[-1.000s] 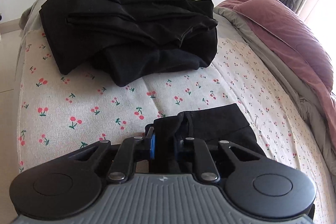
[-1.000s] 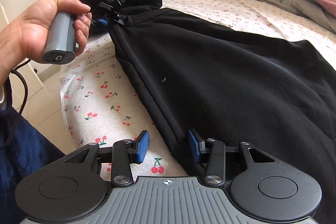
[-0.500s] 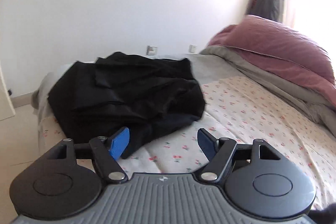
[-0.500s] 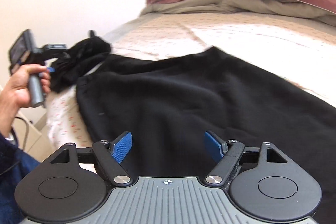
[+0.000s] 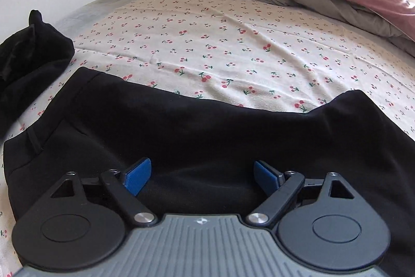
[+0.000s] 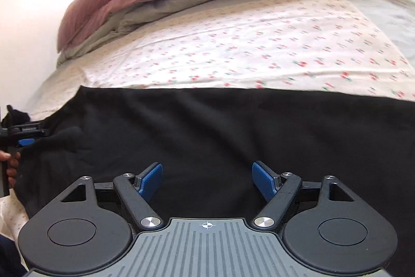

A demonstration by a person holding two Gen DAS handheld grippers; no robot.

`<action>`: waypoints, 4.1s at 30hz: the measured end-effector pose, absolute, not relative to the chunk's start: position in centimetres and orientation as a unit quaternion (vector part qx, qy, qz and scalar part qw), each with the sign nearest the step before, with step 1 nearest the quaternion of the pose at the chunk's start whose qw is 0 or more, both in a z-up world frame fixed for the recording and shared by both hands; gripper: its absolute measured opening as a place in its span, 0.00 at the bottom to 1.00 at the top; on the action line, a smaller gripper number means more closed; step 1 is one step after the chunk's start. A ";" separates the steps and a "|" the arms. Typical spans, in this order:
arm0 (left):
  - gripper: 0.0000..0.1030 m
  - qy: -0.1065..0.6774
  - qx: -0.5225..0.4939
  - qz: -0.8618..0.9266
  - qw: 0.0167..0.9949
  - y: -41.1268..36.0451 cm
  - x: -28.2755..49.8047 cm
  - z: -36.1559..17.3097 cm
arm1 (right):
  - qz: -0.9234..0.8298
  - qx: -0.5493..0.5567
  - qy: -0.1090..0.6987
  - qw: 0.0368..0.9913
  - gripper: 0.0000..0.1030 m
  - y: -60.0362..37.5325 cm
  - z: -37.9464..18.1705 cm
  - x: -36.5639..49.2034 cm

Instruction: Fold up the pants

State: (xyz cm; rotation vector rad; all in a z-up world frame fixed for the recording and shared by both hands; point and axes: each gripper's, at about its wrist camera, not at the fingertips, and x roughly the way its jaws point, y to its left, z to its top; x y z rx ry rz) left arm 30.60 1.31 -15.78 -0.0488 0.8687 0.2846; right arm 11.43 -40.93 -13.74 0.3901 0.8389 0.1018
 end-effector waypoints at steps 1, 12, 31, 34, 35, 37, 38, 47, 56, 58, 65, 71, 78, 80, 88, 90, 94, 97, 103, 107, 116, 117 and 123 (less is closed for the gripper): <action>0.94 0.416 -0.024 0.150 0.896 1.3 30.6 -15.8 | 0.037 0.216 0.402 0.889 0.75 -42.7 -13.7 10.3; 0.86 0.420 -0.086 0.093 0.899 -6.2 29.7 -14.1 | -0.080 0.328 0.362 0.869 0.55 -52.3 -12.6 -3.1; 0.85 0.414 -0.078 0.110 0.900 -2.8 29.9 -15.3 | -0.242 0.468 0.319 0.788 0.04 -57.8 -16.5 -8.0; 0.85 0.417 -0.090 0.105 0.898 -2.3 29.8 -15.1 | -0.246 0.515 0.289 0.769 0.13 -58.6 -16.6 -9.2; 0.85 0.418 -0.095 0.105 0.897 -2.2 29.9 -15.1 | -0.250 0.524 0.282 0.764 0.14 -58.8 -16.6 -9.6; 0.85 0.419 -0.102 0.107 0.896 -2.1 30.0 -15.0 | -0.250 0.532 0.278 0.760 0.14 -58.9 -16.8 -9.7; 0.85 0.420 -0.102 0.109 0.895 -2.3 30.1 -15.0 | -0.251 0.522 0.283 0.764 0.14 -58.6 -16.7 -9.5; 0.85 0.420 -0.108 0.106 0.895 -2.2 29.9 -15.0 | -0.268 0.494 0.300 0.771 0.15 -57.4 -16.3 -8.2; 0.85 0.417 -0.106 0.113 0.896 -2.3 29.9 -15.0 | -0.295 0.406 0.300 0.811 0.02 -55.6 -15.0 -6.2; 0.85 0.416 -0.109 0.113 0.896 -2.1 29.9 -15.0 | -0.308 0.379 0.293 0.822 0.02 -55.2 -14.2 -6.2; 0.85 0.417 -0.111 0.121 0.894 -2.1 30.0 -14.9 | -0.333 0.342 0.284 0.832 0.01 -54.7 -13.4 -6.3; 0.85 0.415 -0.104 0.151 0.891 -1.3 29.8 -14.6 | -0.347 0.341 0.283 0.827 0.00 -55.0 -13.6 -6.4; 0.85 0.410 -0.113 0.154 0.892 -0.6 29.6 -14.4 | -0.323 0.489 0.240 0.774 0.09 -56.8 -15.2 -8.5; 0.88 0.407 -0.126 0.135 0.895 -0.8 29.5 -14.2 | -0.301 0.556 0.200 0.749 0.11 -57.5 -16.0 -9.8; 0.89 0.414 -0.081 0.081 0.903 -4.3 29.3 -14.7 | -0.295 0.620 0.149 0.712 0.40 -57.1 -17.2 -11.5; 0.89 0.420 -0.080 0.098 0.899 -3.9 29.5 -15.1 | -0.281 0.621 0.145 0.717 0.41 -57.3 -17.3 -11.3; 0.89 0.418 -0.078 0.119 0.897 -3.3 29.7 -15.1 | -0.280 0.612 0.170 0.720 0.46 -56.9 -17.9 -10.4; 0.89 0.415 -0.084 0.121 0.898 -2.6 29.5 -14.9 | -0.289 0.663 0.089 0.684 0.48 -57.2 -18.4 -12.6; 0.88 0.395 -0.172 0.164 0.887 2.7 30.2 -14.4 | -0.258 0.700 0.071 0.662 0.61 -57.0 -19.9 -11.9; 0.87 0.383 -0.216 0.192 0.878 6.9 30.1 -14.5 | -0.269 0.694 0.058 0.665 0.67 -56.8 -19.7 -11.8; 0.86 0.356 -0.253 0.112 0.892 6.8 30.7 -13.8 | -0.332 0.564 0.153 0.740 0.37 -55.0 -17.9 -7.9; 0.86 0.362 -0.247 0.094 0.894 6.1 30.8 -13.9 | -0.334 0.564 0.157 0.739 0.24 -55.0 -18.0 -7.8; 0.86 0.368 -0.123 0.156 0.908 3.2 33.0 -15.4 | -0.346 0.540 0.169 0.748 0.11 -54.7 -17.9 -7.6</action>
